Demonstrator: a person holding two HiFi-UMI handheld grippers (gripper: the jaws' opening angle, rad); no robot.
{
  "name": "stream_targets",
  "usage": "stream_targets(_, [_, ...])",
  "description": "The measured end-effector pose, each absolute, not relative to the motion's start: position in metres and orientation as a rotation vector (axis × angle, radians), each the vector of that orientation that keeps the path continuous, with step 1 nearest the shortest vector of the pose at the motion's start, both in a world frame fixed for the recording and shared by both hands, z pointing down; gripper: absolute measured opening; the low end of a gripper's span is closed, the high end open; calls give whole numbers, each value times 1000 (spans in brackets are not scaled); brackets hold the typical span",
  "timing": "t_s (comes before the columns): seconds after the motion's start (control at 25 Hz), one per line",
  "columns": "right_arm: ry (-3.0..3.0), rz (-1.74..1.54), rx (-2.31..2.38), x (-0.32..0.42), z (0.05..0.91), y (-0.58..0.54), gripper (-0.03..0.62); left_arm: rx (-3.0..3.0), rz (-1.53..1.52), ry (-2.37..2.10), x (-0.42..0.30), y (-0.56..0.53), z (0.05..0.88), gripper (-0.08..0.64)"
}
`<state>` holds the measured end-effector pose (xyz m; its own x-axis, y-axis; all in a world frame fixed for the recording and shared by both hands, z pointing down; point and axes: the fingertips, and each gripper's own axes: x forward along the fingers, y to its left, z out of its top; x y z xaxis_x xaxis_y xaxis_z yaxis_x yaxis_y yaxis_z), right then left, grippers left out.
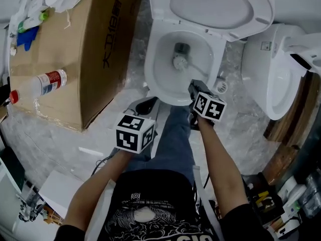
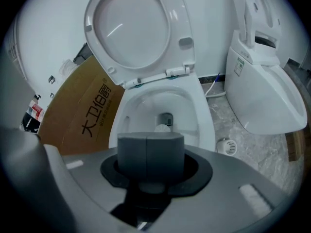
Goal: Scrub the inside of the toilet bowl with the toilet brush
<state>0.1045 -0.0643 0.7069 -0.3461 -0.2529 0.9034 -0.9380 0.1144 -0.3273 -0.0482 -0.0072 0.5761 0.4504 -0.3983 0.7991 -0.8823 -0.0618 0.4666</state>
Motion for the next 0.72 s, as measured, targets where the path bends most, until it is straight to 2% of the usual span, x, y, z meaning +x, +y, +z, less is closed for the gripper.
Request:
stream_targets(0.36, [-1706,1227,1196,98,731,-99,155,1628,597,-1154,-65,1,581,-6])
stream_targets(0.72, [-1700,1229,1159,98,701,-44,155,1702,595,-1106,-53,-6,566,-7])
